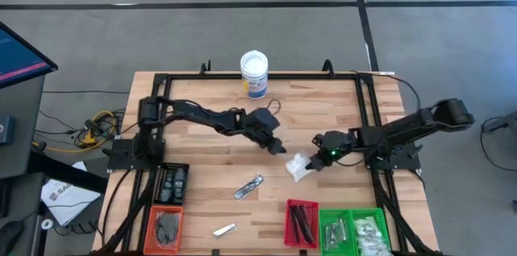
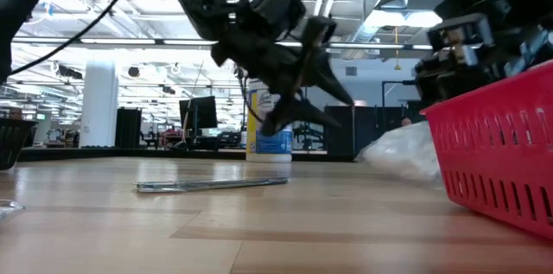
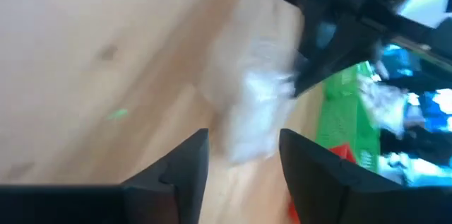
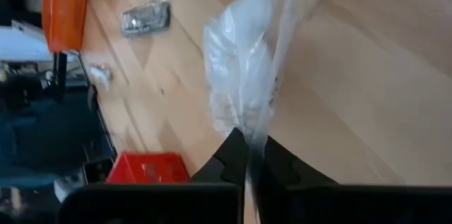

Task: Pick & Place Travel size toiletries
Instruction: Put the white cotton pack into the right green bin

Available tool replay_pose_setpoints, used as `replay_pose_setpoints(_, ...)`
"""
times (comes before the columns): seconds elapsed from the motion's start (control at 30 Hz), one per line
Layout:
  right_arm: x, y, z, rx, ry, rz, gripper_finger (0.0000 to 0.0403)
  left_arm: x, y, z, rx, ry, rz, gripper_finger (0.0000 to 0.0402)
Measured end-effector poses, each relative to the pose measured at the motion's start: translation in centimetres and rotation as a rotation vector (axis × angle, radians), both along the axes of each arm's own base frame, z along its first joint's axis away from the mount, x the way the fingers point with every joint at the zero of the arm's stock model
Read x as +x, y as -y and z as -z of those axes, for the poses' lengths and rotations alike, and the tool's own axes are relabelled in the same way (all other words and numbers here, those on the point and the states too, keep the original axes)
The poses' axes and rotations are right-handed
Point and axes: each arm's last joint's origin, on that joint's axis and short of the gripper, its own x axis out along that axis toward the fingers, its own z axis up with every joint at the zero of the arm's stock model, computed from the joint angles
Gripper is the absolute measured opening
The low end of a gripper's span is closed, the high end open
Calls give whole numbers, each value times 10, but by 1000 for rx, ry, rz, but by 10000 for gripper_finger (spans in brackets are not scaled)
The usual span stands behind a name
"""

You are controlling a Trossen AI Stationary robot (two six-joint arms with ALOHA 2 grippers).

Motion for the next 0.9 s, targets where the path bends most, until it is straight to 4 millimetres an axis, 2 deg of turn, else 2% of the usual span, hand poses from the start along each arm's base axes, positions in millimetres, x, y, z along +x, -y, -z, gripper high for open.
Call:
replay_pose_setpoints(0.13, -14, -2, -18, -63, -14, -75, 1, -20, -10, -17, 45, 39, -54, 164)
replay_pose_setpoints(0.23, -23, -4, -40, -138, -42, -164, 1, -38, -16, -17, 62, 17, -100, 163)
replay_pose_setpoints(0.47, -43, -12, -113, -330, -68, -399, 0, -72, -26, -13, 87, -20, -182, 163)
replay_pose_setpoints(0.63, -60, -28, -161, -386, -97, -609, 0, -83, -26, -13, 82, -23, -193, 163)
replay_pose_setpoints(0.77, -71, -48, -180, -395, -141, -766, 0, -85, -26, -9, 75, -40, -207, 163)
replay_pose_setpoints(0.9, -80, -74, -187, -390, -160, -901, 0, -85, -24, -10, 69, -37, -209, 163)
